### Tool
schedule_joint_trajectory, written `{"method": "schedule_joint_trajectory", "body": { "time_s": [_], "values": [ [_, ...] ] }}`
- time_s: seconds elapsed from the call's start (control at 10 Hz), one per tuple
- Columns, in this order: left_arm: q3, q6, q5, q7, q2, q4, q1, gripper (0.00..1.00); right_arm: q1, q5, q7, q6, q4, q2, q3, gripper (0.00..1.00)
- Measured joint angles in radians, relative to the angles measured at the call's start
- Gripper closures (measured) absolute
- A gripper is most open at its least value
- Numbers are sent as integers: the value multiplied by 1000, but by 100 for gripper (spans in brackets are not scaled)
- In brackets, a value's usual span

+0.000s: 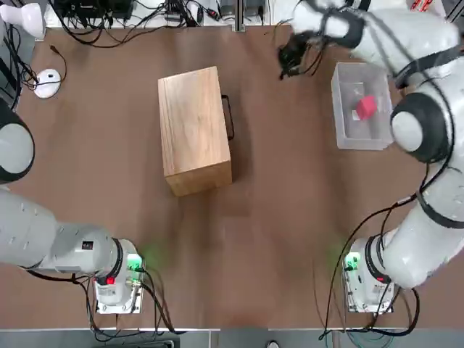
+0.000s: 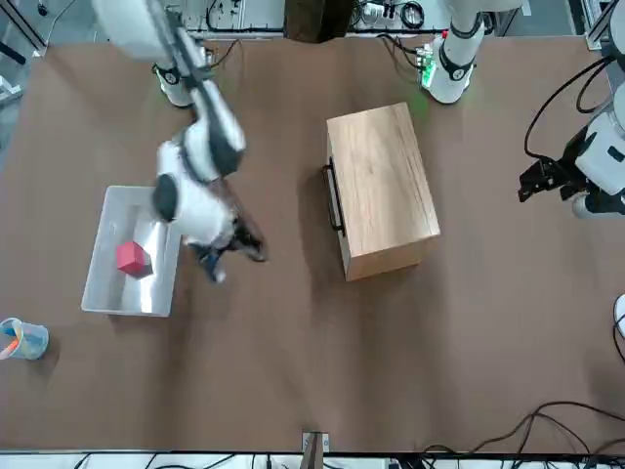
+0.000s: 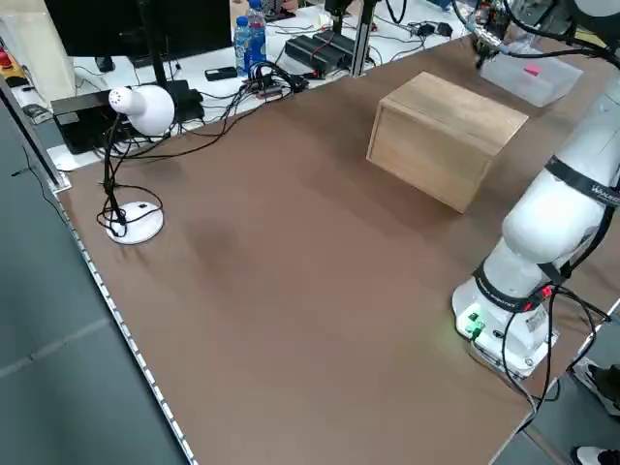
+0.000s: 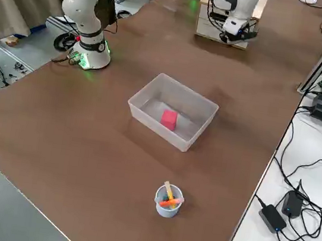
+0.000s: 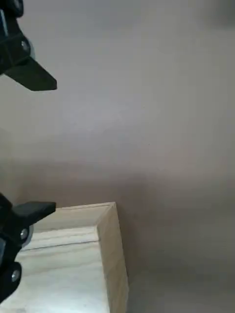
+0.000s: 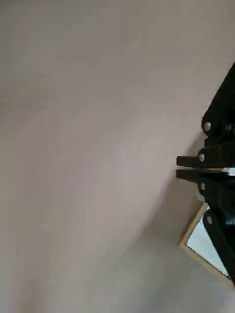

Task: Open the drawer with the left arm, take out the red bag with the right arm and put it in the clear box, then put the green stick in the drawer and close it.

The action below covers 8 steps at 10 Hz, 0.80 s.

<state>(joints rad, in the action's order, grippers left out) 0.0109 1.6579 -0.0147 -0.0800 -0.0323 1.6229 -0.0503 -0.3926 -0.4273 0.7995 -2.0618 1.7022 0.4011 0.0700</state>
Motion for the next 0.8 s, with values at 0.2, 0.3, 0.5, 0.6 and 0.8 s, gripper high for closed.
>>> {"method": "schedule_joint_trajectory", "body": {
  "time_s": [0.2,0.3,0.5,0.6,0.8],
  "values": [
    [0,0,0,0,0,-1,0,0,167,26,-320,124,-28,-51,3,71],
    [0,0,0,0,0,-1,0,0,238,55,-464,189,-59,-68,4,54],
    [0,0,0,0,0,-2,0,0,341,184,-651,339,-182,-90,3,24],
    [0,0,0,0,-1,-2,1,0,363,251,-716,393,-246,-105,3,7],
    [-1,0,0,0,-1,-3,1,0,376,354,-811,423,-287,-181,2,0]
  ]
}}
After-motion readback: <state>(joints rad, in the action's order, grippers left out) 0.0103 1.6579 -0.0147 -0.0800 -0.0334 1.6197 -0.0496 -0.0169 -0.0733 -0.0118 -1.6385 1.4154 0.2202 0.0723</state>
